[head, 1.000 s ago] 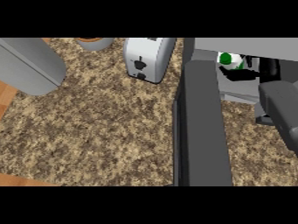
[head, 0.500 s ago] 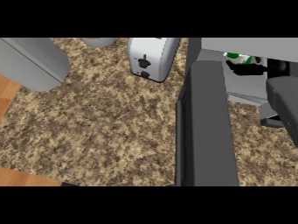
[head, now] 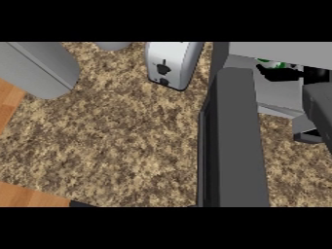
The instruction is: Pick up the milk, place it into the microwave and close the microwave
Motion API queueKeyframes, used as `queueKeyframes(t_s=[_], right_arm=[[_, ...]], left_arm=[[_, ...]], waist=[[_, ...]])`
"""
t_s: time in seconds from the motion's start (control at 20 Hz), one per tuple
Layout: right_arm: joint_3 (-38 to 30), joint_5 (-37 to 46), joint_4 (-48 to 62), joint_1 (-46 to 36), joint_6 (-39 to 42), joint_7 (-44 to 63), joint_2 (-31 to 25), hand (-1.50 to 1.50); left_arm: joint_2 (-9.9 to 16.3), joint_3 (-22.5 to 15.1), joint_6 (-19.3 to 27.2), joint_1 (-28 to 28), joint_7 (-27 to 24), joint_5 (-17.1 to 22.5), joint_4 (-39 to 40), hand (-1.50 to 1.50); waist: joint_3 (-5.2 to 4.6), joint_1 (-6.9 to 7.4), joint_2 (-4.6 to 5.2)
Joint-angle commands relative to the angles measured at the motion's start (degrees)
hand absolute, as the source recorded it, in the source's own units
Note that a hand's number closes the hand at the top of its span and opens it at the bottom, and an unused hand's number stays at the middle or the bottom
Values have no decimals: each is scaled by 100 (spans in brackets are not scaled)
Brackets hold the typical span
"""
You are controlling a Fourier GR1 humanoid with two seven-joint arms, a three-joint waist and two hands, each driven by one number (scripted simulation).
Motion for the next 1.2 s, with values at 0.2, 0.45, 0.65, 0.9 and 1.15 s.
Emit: queueKeyframes(t_s=[0.2, 0.45, 0.65, 0.9, 1.15], right_arm=[[-34, -5, 10, -39, 33, -7, -126, 150], [-211, -220, -111, -312, 465, -216, 390, -150], [236, 237, 167, -537, 553, 315, 454, -150], [327, 346, 207, -738, 4, 628, 848, -150], [221, 258, 167, -984, -289, 894, 1060, -150]], left_arm=[[72, -3, 23, -184, 13, -112, 80, -150], [131, -33, 62, -284, 82, -159, 141, -150], [131, -89, 98, -407, 96, -267, 185, -150], [186, -120, 106, -499, 149, -342, 266, -150], [142, -196, -21, -401, 143, -385, 397, -150]], waist=[[4, 41, 54], [12, 73, -23], [-40, 143, -34], [-47, 106, -77], [-56, 113, -138]])
